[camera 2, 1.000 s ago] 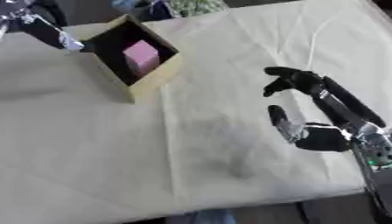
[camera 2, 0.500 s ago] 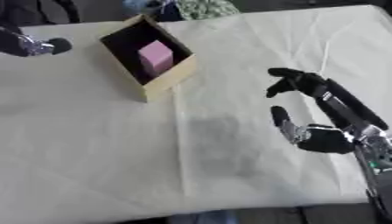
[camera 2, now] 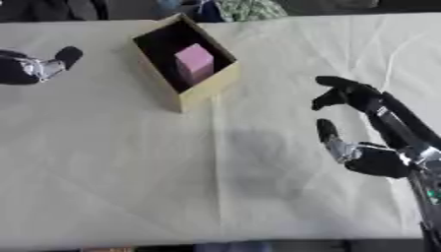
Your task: Pick up objects on the table and place them in the box.
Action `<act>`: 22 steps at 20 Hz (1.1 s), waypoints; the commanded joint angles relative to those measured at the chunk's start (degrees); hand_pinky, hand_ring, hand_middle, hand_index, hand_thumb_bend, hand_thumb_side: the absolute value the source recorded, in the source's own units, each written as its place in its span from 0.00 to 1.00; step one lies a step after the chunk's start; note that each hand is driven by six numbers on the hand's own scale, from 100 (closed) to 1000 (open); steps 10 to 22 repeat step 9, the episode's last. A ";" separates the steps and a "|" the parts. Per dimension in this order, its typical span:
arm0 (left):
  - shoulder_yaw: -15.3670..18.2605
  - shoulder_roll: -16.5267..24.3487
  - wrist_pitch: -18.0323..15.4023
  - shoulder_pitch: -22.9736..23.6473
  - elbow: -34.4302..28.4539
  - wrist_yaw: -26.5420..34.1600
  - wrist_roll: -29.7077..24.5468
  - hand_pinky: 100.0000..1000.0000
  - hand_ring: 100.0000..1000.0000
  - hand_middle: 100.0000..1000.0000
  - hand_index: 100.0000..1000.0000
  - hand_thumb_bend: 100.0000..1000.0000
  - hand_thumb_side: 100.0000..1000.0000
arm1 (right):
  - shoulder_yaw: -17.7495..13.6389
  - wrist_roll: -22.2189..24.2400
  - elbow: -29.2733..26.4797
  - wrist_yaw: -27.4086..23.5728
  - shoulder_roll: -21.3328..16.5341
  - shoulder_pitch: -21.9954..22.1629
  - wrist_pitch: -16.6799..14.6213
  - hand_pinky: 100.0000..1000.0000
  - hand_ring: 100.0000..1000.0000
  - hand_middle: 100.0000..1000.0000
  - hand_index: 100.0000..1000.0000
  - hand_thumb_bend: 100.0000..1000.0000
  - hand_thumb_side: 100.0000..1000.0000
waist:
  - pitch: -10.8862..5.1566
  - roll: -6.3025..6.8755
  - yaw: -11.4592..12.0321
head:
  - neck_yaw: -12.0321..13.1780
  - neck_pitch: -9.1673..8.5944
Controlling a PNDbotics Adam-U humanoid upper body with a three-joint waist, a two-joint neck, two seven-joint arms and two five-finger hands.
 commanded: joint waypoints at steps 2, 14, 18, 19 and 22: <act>1.12 -0.98 0.50 1.09 -0.54 1.54 -0.62 0.78 0.60 0.54 0.78 0.25 0.09 | -0.81 -0.53 -1.51 -0.08 -0.15 -0.08 0.08 0.77 0.73 0.59 0.93 0.00 0.38 | -0.55 -0.19 0.15 | 0.33 0.29; 1.17 -3.00 -0.29 3.89 -0.09 3.02 -2.32 0.78 0.59 0.53 0.77 0.23 0.12 | -1.01 -0.68 -2.17 -0.11 0.45 0.24 0.23 0.77 0.73 0.58 0.93 0.00 0.38 | -0.40 -0.42 0.28 | 0.01 0.29; 1.17 -3.00 -0.29 3.89 -0.09 3.02 -2.32 0.78 0.59 0.53 0.77 0.23 0.12 | -1.01 -0.68 -2.17 -0.11 0.45 0.24 0.23 0.77 0.73 0.58 0.93 0.00 0.38 | -0.40 -0.42 0.28 | 0.01 0.29; 1.17 -3.00 -0.29 3.89 -0.09 3.02 -2.32 0.78 0.59 0.53 0.77 0.23 0.12 | -1.01 -0.68 -2.17 -0.11 0.45 0.24 0.23 0.77 0.73 0.58 0.93 0.00 0.38 | -0.40 -0.42 0.28 | 0.01 0.29; 1.17 -3.00 -0.29 3.89 -0.09 3.02 -2.32 0.78 0.59 0.53 0.77 0.23 0.12 | -1.01 -0.68 -2.17 -0.11 0.45 0.24 0.23 0.77 0.73 0.58 0.93 0.00 0.38 | -0.40 -0.42 0.28 | 0.01 0.29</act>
